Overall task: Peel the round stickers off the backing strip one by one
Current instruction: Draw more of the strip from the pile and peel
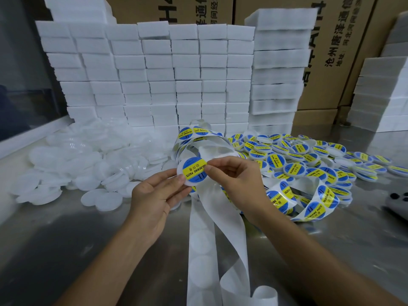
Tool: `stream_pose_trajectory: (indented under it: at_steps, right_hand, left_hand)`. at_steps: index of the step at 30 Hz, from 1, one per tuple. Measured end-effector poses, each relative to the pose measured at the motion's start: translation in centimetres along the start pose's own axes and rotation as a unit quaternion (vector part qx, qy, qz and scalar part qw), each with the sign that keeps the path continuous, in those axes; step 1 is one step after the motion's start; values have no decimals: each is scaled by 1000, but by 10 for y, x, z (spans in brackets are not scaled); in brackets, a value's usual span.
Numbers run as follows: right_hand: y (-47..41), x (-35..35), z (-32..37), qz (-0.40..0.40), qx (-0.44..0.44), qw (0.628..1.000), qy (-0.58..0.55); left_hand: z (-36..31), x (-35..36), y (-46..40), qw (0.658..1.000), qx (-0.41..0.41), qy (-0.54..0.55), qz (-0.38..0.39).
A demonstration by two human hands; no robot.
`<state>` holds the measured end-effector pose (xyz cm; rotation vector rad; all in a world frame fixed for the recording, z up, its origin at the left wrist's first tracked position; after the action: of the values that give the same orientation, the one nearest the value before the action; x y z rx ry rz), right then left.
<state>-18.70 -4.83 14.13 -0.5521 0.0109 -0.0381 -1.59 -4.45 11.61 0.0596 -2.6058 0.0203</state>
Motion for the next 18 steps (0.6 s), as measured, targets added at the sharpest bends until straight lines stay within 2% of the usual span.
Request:
stream_pose_trajectory:
  at_steps: [18]
  right_hand:
    - [0,0,-1,13,-11,1000,24]
  left_hand:
    - [0,0,0,1000,9,-17,9]
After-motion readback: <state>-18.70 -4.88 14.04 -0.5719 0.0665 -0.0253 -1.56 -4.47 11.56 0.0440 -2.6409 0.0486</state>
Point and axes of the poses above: each hand's wrist, its own y-axis away from the middle knuckle, its own x-axis out of the palm, z = x × y, the point moved 3 cm from there along -y, towards the middle knuckle, and after that the axes turned 5 degrees about -x, right-handed, at the moved point
